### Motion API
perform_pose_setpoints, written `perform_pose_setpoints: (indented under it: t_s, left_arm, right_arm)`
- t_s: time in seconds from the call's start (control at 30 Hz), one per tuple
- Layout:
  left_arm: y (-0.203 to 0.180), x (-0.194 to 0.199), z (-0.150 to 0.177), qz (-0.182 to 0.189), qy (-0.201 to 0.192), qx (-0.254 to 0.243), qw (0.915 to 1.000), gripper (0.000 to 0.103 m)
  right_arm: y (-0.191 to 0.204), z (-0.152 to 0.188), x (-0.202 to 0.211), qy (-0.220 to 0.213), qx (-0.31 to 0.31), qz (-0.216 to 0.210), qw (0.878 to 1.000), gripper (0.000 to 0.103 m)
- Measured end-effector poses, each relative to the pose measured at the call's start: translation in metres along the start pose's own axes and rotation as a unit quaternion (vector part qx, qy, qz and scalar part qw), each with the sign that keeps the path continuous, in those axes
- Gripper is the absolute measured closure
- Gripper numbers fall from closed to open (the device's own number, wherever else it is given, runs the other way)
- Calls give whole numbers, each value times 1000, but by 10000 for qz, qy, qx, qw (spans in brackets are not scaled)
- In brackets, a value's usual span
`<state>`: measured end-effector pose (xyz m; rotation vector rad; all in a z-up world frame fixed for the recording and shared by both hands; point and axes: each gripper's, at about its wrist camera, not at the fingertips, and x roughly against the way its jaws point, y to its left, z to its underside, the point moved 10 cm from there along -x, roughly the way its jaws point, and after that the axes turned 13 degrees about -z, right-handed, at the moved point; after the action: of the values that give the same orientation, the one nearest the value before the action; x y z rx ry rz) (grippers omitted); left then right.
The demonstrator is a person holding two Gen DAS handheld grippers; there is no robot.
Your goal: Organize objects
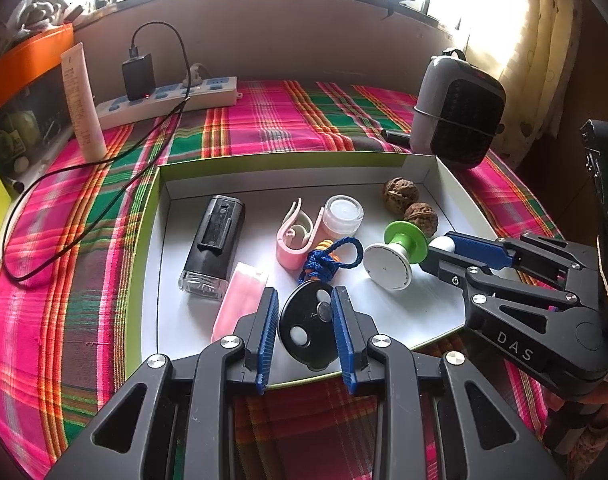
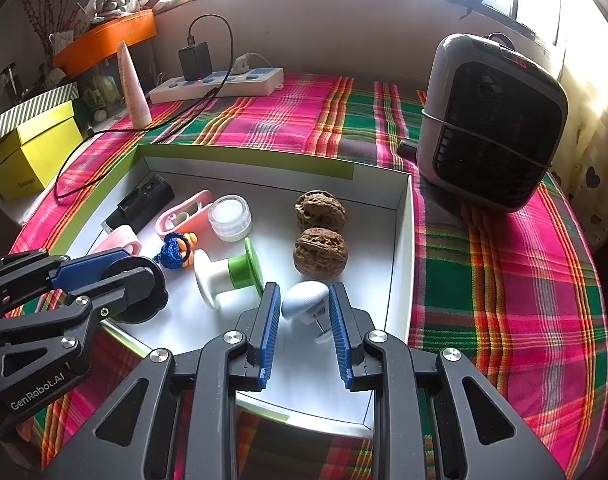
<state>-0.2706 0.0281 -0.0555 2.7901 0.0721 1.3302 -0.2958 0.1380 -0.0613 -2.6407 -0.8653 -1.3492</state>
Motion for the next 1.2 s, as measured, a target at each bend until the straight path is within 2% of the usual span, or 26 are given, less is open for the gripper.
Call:
perform_pose_setpoints:
  t_s: [0.17, 0.4, 0.73, 1.2]
  left_arm:
    - [1, 1, 0, -66, -8, -18, 10000, 73]
    - [4, 4, 1, -141, -31, -4, 9999, 65]
    - [5, 16, 3, -198, -125, 2, 9997, 60]
    - [8, 48, 8, -301, -364, 113, 9988, 59]
  right_arm:
    - [0, 0, 1, -13, 3, 32, 10000, 74]
    - [3, -2, 5, -81, 100, 47, 9999, 56]
    - [3, 1, 16, -207, 1, 89, 9997, 55]
    - [18, 8, 47, -531, -84, 95, 9985, 55]
